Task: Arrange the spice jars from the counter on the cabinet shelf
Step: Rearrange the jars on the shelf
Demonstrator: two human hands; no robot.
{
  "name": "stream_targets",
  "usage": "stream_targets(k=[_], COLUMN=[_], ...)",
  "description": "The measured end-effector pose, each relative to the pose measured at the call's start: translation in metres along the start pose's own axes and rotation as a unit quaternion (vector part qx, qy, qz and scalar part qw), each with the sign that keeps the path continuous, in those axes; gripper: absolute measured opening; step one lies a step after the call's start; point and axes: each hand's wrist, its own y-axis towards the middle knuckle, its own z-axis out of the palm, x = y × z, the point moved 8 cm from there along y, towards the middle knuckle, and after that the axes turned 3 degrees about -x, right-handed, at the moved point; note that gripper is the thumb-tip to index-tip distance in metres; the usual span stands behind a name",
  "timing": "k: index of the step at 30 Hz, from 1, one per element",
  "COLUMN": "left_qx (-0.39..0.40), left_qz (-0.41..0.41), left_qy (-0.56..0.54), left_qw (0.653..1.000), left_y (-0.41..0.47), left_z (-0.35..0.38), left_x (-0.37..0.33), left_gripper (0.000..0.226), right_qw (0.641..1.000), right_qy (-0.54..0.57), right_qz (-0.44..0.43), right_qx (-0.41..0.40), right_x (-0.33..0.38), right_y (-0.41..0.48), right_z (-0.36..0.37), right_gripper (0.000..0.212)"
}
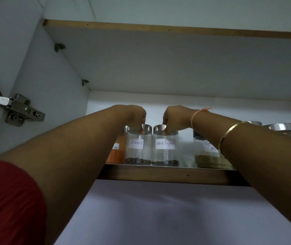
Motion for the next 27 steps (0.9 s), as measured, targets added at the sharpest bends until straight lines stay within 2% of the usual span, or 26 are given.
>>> stream_targets(k=[5, 9, 15, 19, 23, 27], left_qx=[0.049, 0.083, 0.106, 0.118, 0.094, 0.024], left_qz=[-0.008, -0.023, -0.039, -0.047, -0.069, -0.065], left_qy=[0.036, 0.076, 0.093, 0.064, 0.027, 0.002], left_qw=[0.998, 0.993, 0.989, 0.990, 0.993, 0.998], left_y=[0.002, 0.004, 0.003, 0.001, 0.000, -0.002], left_z=[0.011, 0.018, 0.024, 0.031, 0.037, 0.026], left_x=[0.002, -0.001, -0.007, -0.005, 0.002, -0.009], left_gripper=[0.036, 0.040, 0.051, 0.055, 0.067, 0.070], right_qw=[0.998, 0.996, 0.995, 0.997, 0.998, 0.999], right_qy=[-0.006, -0.009, -0.004, 0.010, 0.034, 0.052], right_qz=[0.005, -0.003, -0.017, -0.016, -0.008, -0.004], right_qx=[0.065, 0.093, 0.095, 0.079, 0.056, 0.001], right_x=[0.001, 0.003, 0.004, 0.005, 0.005, 0.003], right_y=[0.005, 0.010, 0.010, 0.005, 0.002, -0.006], right_z=[0.013, 0.024, 0.029, 0.030, 0.027, 0.004], right_gripper=[0.024, 0.030, 0.027, 0.023, 0.022, 0.039])
